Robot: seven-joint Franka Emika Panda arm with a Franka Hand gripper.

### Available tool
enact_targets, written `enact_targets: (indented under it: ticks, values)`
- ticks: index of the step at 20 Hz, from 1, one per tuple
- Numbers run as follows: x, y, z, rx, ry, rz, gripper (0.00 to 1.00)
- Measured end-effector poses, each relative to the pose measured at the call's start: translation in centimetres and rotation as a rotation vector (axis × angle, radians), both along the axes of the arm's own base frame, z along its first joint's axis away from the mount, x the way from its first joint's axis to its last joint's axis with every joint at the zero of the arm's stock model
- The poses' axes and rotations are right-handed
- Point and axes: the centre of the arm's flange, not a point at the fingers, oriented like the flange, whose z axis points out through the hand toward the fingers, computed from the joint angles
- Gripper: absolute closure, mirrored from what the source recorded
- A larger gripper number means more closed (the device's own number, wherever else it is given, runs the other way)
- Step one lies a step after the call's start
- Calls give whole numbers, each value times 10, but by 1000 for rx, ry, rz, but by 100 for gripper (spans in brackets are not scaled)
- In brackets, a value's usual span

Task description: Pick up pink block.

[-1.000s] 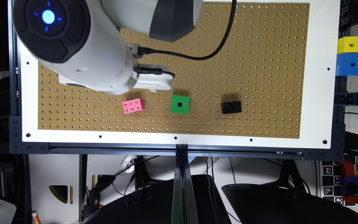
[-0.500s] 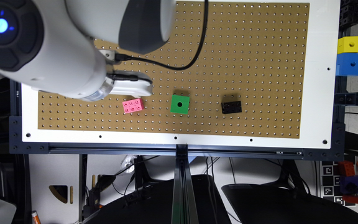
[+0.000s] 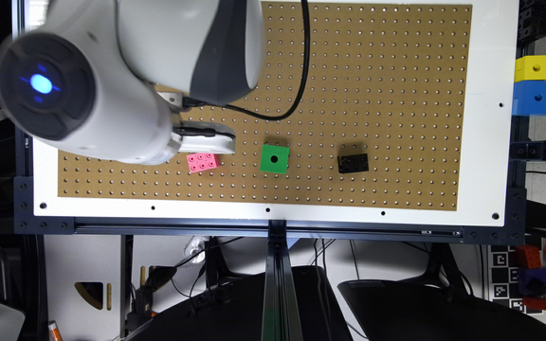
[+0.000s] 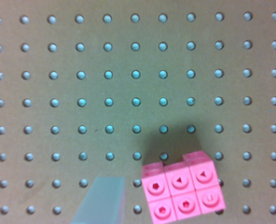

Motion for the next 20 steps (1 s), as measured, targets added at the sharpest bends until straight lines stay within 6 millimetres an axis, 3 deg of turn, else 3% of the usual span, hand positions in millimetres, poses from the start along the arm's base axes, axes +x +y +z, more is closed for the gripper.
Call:
enact_targets:
  ticks: [4, 9, 20]
  values:
    - [8, -2, -10, 2, 7, 0, 0]
    - [8, -1, -50, 7, 20, 1, 0]
    - [13, 1, -48, 7, 11, 6, 0]
